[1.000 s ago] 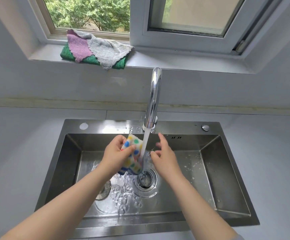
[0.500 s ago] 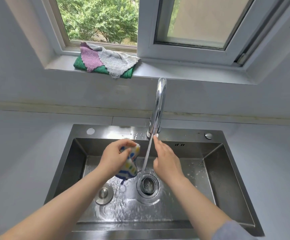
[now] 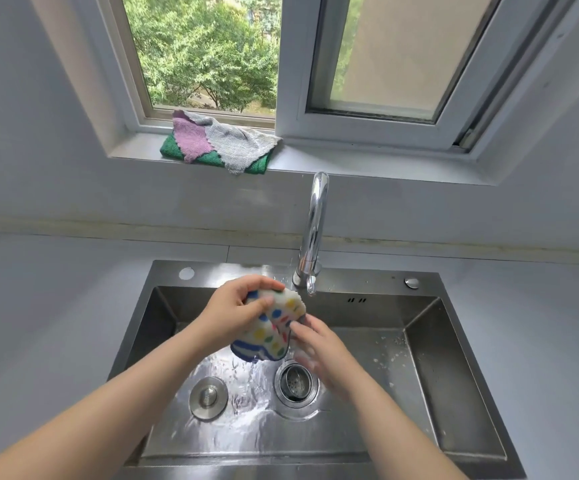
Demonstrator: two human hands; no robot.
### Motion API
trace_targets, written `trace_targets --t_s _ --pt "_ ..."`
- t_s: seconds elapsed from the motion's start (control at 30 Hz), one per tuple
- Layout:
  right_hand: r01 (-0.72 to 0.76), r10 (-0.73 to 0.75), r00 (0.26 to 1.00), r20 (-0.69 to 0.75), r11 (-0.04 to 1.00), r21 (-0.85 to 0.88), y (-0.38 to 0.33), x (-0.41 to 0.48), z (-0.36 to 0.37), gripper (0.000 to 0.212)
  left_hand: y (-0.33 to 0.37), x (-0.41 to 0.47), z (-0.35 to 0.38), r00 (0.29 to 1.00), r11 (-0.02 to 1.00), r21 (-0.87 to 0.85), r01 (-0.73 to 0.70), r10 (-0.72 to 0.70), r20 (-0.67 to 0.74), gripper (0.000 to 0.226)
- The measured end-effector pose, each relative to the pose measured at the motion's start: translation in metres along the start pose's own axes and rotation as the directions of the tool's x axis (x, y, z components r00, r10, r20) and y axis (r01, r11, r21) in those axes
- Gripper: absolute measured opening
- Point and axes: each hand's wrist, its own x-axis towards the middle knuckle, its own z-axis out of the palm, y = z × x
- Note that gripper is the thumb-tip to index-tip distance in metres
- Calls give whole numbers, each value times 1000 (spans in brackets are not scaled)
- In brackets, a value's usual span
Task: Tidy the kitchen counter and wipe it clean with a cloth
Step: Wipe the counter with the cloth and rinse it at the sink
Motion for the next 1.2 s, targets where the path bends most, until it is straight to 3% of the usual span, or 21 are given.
trace_targets --t_s 0.1,0.17,0.23,0.3,0.4,0.47,0.6,0.7,0.77,0.87,0.97,1.03,1.1,1.2 --pt "-110 91 983 158 987 117 3 -1 3 37 11 -4 -3 999 994 -107 33 -31 18 29" --pt "-92 65 986 152 980 176 1 -4 7 33 13 -7 -9 998 988 -142 61 -56 43 37" --pt "-11 -9 997 80 968 252 -5 -8 11 21 14 -8 -17 994 996 -42 81 -77 74 47" --pt "78 -81 997 0 959 271 -11 -12 10 15 13 -10 -25 986 977 189 101 -123 110 57" --pt "192 -190 978 -86 981 6 -21 -17 5 9 8 -12 -29 975 868 489 82 -170 139 62" --pt "251 -280 954 -104 940 -232 -25 -20 1 13 5 -13 -27 983 776 631 6 -122 140 43" --pt "298 -430 891 -144 794 -530 -30 -28 2 16 9 -15 -18 991 666 742 -85 -21 133 25" --pt "289 -547 813 -201 678 -675 -34 -33 -1 19 17 -17 -14 989 640 756 -139 56 134 11" --pt "341 -626 755 -195 629 -699 -37 -38 -2 18 19 -18 -13 983 654 735 -178 83 164 20" --pt "413 -644 741 -190 660 -628 -39 -44 0 18 21 -18 -16 974 759 618 -203 92 207 11" --pt "443 -561 808 -179 780 -443 -44 -51 0 51 27 -18 -19 969 805 569 -166 27 245 20" --pt "415 -500 863 -78 787 -457 -48 -52 -4 88 32 -18 -22 969 825 550 -130 -12 247 20" --pt "393 -462 886 46 693 -604 -49 -49 -8 98 34 -19 -25 962 845 523 -113 -39 271 20" --pt "406 -478 860 181 423 -810 -49 -44 -8 66 37 -20 -30 952 868 486 -96 -62 298 22"
